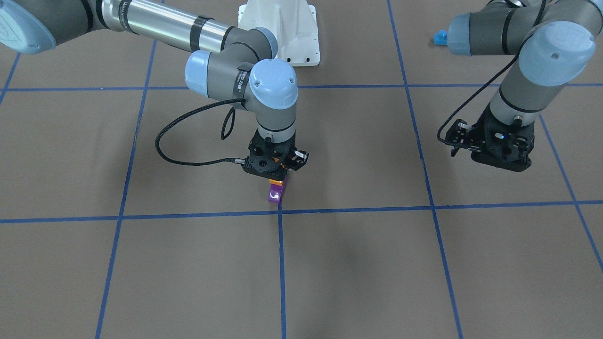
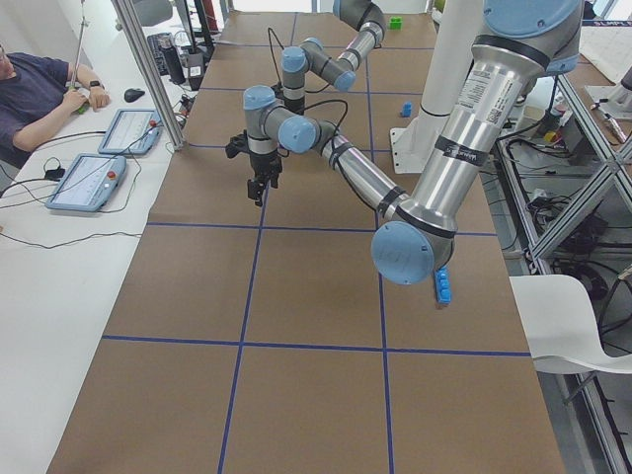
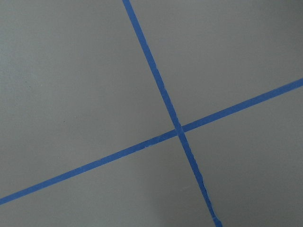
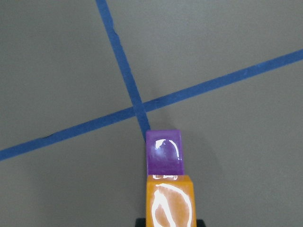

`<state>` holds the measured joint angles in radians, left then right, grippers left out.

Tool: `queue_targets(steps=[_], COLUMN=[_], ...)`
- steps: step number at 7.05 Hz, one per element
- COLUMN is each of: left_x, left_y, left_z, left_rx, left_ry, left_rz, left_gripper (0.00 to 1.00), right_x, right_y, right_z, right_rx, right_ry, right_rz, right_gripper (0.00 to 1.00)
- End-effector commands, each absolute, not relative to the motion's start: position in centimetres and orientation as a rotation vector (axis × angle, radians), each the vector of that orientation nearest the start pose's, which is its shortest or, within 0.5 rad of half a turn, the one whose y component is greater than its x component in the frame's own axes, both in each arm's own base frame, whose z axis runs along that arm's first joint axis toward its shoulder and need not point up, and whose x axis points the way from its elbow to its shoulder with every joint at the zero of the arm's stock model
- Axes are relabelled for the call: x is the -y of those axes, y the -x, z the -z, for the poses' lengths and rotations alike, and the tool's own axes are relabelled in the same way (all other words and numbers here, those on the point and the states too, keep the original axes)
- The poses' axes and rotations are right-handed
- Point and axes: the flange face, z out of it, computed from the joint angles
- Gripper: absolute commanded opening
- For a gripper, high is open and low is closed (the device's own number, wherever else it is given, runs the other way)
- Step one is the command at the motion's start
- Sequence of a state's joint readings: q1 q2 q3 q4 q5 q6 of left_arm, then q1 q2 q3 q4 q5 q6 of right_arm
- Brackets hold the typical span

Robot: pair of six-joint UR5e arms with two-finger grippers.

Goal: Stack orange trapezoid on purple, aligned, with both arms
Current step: 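Lower the orange block onto the purple block and align it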

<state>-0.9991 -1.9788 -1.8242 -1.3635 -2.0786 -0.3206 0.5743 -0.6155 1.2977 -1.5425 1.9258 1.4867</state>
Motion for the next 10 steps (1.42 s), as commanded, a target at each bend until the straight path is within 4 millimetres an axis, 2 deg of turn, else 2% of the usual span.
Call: queue_targets(steps=[1, 4, 5, 6, 7, 8, 9, 10], left_x=[55.5, 55.5, 55.5, 55.5, 55.5, 55.5, 55.5, 55.5], left_y=[-25.7, -25.9, -25.9, -25.9, -25.8, -25.8, -25.7, -25.0], left_z=[-34.6, -34.7, -34.7, -34.7, -34.6, -34.6, -34.6, -34.9], left_rx=[-0.645, -0.644, -0.645, -0.645, -0.645, -0.645, -0.645, -0.647], left_ry=[-0.186, -0.182, -0.184, -0.183, -0.183, -0.184, -0.188, -0.191], left_rz=[-0.357, -0.36, -0.36, -0.358, -0.358, -0.36, -0.359, -0.361], left_gripper=[1.0, 1.0, 1.0, 1.0, 1.0, 1.0, 1.0, 1.0], right_x=[50.4, 50.0, 50.1, 50.3, 50.7, 51.2, 52.0, 53.5], right_y=[61.8, 62.4, 62.3, 62.1, 61.5, 60.8, 58.7, 54.5], right_z=[-17.4, -17.9, -17.6, -17.3, -16.8, -16.0, -14.2, -12.8], right_rx=[0.768, 0.757, 0.762, 0.768, 0.777, 0.79, 0.822, 0.868], right_ry=[0.102, 0.103, 0.101, 0.097, 0.092, 0.089, 0.077, 0.096], right_rz=[-0.328, -0.324, -0.326, -0.326, -0.333, -0.34, -0.352, -0.363], right_gripper=[0.0, 0.0, 0.22, 0.88, 1.0, 1.0, 1.0, 1.0])
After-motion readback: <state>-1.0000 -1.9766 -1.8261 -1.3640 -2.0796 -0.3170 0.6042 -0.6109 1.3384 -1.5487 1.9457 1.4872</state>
